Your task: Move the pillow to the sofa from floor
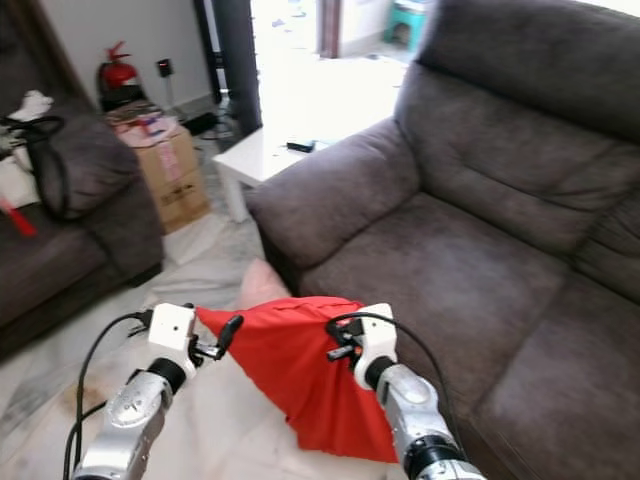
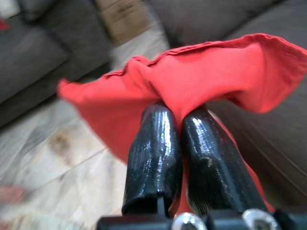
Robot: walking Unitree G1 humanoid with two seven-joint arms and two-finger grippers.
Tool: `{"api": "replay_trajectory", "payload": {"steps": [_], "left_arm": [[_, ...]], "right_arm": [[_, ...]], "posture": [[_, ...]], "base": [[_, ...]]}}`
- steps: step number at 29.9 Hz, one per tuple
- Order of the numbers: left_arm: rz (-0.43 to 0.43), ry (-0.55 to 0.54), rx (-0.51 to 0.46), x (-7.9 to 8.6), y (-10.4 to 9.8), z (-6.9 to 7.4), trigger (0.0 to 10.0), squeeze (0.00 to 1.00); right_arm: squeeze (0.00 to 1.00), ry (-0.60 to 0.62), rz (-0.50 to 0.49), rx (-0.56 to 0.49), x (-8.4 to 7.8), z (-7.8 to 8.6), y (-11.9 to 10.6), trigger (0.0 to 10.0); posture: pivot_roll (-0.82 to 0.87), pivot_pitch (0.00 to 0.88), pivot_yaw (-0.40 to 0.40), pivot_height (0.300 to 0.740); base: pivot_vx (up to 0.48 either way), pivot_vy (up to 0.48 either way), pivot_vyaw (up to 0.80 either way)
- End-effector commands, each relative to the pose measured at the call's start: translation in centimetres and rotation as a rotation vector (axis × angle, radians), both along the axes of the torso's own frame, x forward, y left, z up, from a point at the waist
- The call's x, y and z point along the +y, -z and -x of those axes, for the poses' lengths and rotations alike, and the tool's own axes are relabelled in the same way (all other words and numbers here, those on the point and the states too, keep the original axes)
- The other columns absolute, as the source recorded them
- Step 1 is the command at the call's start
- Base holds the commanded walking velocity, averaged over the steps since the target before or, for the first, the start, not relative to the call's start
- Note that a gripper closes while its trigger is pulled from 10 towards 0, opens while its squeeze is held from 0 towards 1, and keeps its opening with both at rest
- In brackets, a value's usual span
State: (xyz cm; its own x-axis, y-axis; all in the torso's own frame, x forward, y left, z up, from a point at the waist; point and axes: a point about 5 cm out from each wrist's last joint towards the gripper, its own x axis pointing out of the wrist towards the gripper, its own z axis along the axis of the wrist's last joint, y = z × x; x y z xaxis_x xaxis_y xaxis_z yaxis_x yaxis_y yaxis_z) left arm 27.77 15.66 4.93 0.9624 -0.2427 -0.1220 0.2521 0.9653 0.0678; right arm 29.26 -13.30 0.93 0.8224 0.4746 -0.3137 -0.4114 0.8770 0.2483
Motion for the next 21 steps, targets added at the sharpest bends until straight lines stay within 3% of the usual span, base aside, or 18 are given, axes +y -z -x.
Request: {"api": "replay_trajectory", "payload": {"steps": [1,21], "left_arm": [[-0.015,-0.006,0.009,0.47,0.29,0.16,10.0,0.0],[-0.018,-0.004,0.007,0.37,0.39,0.03,10.0,0.0]], "right_arm": [[0.0,-0.01,-0.027,-0.119,0.79,-1.49,-2.17,10.0],[0.0,-0.006,-0.021,-0.117,0.82,-1.48,-2.05,10.0]], "posture": [[0.08,0.062,-0.014,0.74],[0.08,0.053,-0.015,0.74]], "base": [[0.0,0.0,-0.77],[0.0,0.0,-0.78]]}}
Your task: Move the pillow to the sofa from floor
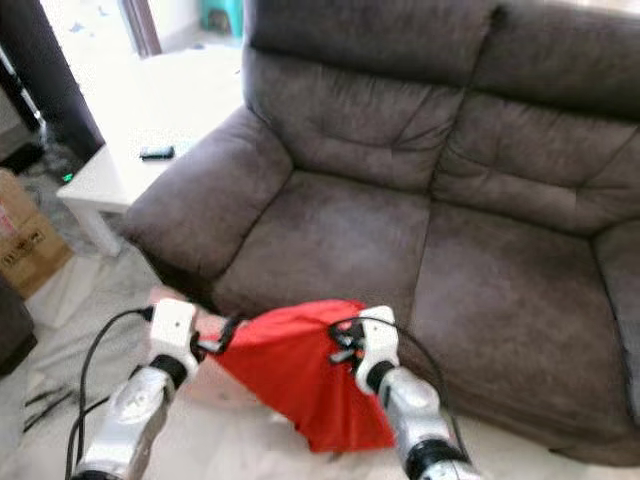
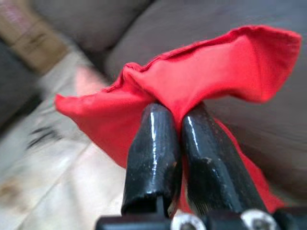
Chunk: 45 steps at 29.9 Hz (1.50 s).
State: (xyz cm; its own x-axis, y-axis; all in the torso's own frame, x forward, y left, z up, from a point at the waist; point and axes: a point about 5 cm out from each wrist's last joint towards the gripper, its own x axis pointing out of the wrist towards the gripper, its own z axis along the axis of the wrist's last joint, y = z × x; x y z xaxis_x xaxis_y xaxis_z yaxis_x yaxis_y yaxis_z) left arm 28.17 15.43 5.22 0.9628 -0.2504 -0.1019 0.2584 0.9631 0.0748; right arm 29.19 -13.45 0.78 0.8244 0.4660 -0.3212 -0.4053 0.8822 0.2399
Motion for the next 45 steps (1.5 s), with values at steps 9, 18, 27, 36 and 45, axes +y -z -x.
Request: {"api": "replay_trajectory", "payload": {"steps": [9,18,27,36,45], "left_arm": [[-0.015,-0.013,0.023,0.6,0.6,0.4,10.0,0.0],[-0.02,-0.012,0.022,0.6,0.5,0.3,10.0,0.0],[-0.025,0.037,0.03,0.8,0.1,0.4,10.0,0.0],[-0.126,0.177,0.1,3.6,-0.3,1.6,10.0,0.0],[-0.193,0.444,0.26,4.8,0.0,4.4,10.0,0.0]], "right_arm": [[0.0,-0.02,-0.035,-0.12,1.1,-1.5,-2.2,10.0],[0.0,-0.043,-0.042,-0.128,1.3,-1.2,-2.1,10.0],[0.0,-0.175,-0.056,-0.111,1.8,-0.6,-1.9,10.0],[0.0,-0.461,-0.062,-0.081,1.1,1.0,-1.7,10.0],[0.0,-0.629,-0.029,-0.036,0.0,1.8,-1.7,10.0]], "posture": [[0.08,0.055,-0.014,0.74],[0.08,0.059,-0.013,0.74],[0.08,0.064,-0.011,0.74],[0.08,0.065,-0.01,0.74],[0.09,0.063,-0.013,0.74]], "base": [[0.0,0.0,-0.77],[0.0,0.0,-0.35],[0.0,0.0,0.0],[0.0,0.0,0.0],[0.0,0.0,0.0]]}}
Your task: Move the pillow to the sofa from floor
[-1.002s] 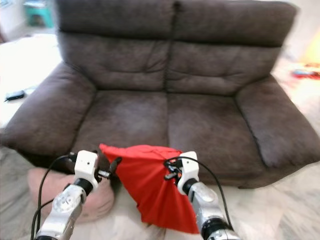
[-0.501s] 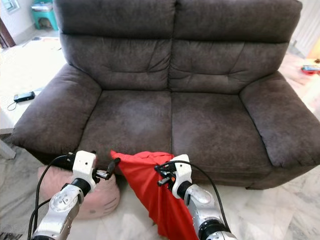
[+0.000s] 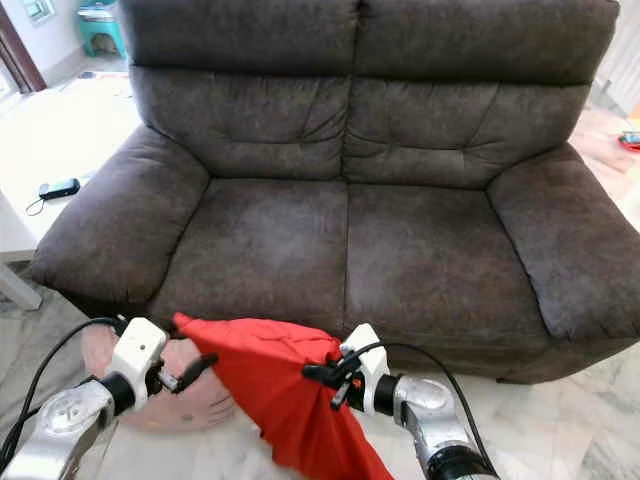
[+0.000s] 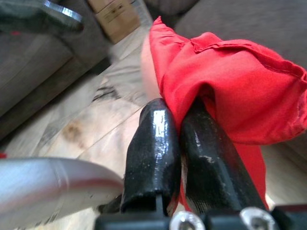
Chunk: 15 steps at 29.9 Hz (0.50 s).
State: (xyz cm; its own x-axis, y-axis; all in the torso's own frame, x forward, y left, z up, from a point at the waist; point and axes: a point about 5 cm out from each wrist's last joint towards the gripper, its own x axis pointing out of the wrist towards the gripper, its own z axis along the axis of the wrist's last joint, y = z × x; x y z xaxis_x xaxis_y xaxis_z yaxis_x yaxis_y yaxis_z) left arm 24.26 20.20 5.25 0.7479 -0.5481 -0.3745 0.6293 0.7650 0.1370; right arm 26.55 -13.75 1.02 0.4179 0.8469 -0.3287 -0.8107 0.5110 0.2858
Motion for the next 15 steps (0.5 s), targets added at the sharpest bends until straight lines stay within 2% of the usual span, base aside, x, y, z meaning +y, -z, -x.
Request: {"api": "replay_trajectory", "payload": {"steps": [1,6,10,15], "left_arm": [[-0.009,0.049,0.038,0.0,0.1,0.5,10.0,0.0],[-0.05,0.118,0.081,0.5,0.2,1.5,10.0,0.0],[-0.087,0.224,0.153,1.1,-0.2,3.2,10.0,0.0],[-0.131,0.277,0.186,1.4,0.1,4.1,10.0,0.0]], "right_arm": [[0.0,-0.047,-0.024,-0.073,0.3,-0.8,-1.5,10.0],[0.0,-0.112,-0.038,-0.062,-0.1,-0.4,-1.8,10.0],[0.0,-0.286,-0.078,-0.036,-0.8,0.9,-2.7,10.0],[0.0,-0.35,-0.093,-0.027,-1.0,1.5,-3.0,10.0]], "posture": [[0.09,0.063,-0.013,0.74],[0.09,0.058,-0.012,0.74],[0.1,0.046,-0.012,0.74],[0.1,0.04,-0.012,0.74]], "base": [[0.0,0.0,0.0],[0.0,0.0,0.0],[0.0,0.0,0.0],[0.0,0.0,0.0]]}}
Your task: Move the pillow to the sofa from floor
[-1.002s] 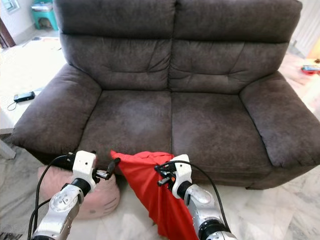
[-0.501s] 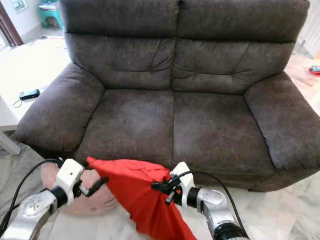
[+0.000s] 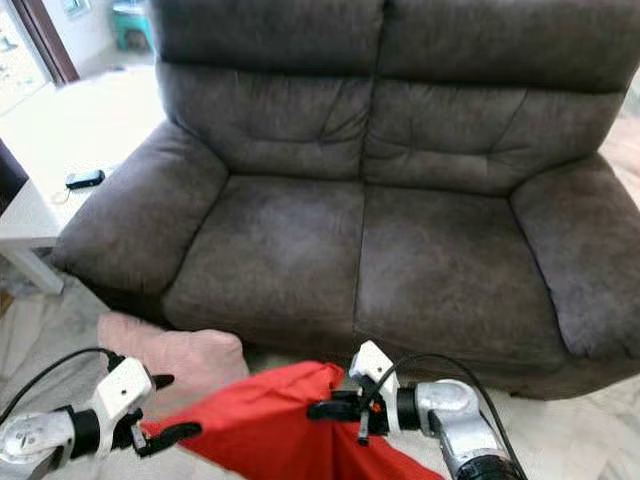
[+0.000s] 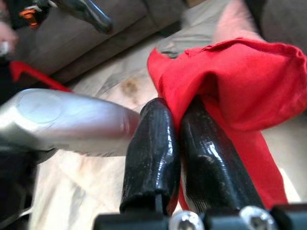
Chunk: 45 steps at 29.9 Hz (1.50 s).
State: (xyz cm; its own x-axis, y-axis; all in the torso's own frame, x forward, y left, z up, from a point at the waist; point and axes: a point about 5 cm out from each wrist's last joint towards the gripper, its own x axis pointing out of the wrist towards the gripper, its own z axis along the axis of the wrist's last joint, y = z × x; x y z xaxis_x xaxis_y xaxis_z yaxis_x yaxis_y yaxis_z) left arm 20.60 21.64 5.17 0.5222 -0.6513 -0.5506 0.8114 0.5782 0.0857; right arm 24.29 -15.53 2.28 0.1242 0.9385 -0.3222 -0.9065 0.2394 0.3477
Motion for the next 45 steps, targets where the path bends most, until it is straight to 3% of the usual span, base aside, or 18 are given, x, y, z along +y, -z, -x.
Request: {"api": "replay_trajectory", "payload": {"steps": [1,5,7,10,19,27,36,40,45], "left_arm": [[-0.03,0.059,0.019,-0.1,0.1,0.8,10.0,0.0],[-0.05,0.097,0.03,-0.2,0.4,1.3,10.0,0.0],[-0.143,0.208,0.05,-0.1,1.3,2.6,10.0,0.0],[-0.188,0.243,0.053,0.1,1.9,3.1,10.0,0.0],[-0.319,0.279,-0.006,0.5,3.1,3.2,10.0,0.0],[-0.336,0.204,-0.055,1.2,3.7,3.0,10.0,0.0],[-0.3,0.169,0.034,0.9,5.8,4.5,10.0,0.0],[-0.333,0.196,0.055,1.0,6.7,5.2,10.0,0.0],[-0.367,0.179,0.036,1.5,7.0,5.1,10.0,0.0]], "right_arm": [[0.0,-0.051,-0.083,-0.073,0.7,-0.7,-1.9,10.0],[0.0,-0.059,-0.087,-0.069,0.6,-0.6,-2.1,10.0],[0.0,-0.066,-0.098,-0.069,0.6,-0.6,-2.5,10.0],[0.0,-0.075,-0.104,-0.071,0.6,-0.7,-2.9,10.0],[0.0,-0.107,-0.107,-0.075,-0.1,-0.7,-3.8,10.0],[0.0,-0.114,-0.106,-0.084,-0.3,-0.8,-4.3,10.0],[0.0,-0.106,-0.107,-0.093,-0.3,-1.0,-4.7,10.0],[0.0,-0.109,-0.112,-0.093,-0.4,-1.0,-4.9,10.0],[0.0,-0.113,-0.121,-0.095,-0.5,-1.1,-5.2,10.0]], "posture": [[0.1,0.04,-0.012,0.74],[0.1,0.035,-0.01,0.74],[0.1,0.032,-0.009,0.74],[0.1,0.036,-0.01,0.74],[0.1,0.045,-0.014,0.74],[0.09,0.057,-0.013,0.74],[0.09,0.061,-0.016,0.74],[0.08,0.062,-0.019,0.74],[0.08,0.064,-0.022,0.74]], "base": [[0.0,0.0,0.0],[0.0,0.0,0.0],[0.0,0.0,0.0],[0.0,0.0,0.0],[0.0,0.0,0.0],[0.0,0.0,0.0],[0.0,0.0,0.0],[0.0,0.0,0.0],[0.0,0.0,0.0]]}}
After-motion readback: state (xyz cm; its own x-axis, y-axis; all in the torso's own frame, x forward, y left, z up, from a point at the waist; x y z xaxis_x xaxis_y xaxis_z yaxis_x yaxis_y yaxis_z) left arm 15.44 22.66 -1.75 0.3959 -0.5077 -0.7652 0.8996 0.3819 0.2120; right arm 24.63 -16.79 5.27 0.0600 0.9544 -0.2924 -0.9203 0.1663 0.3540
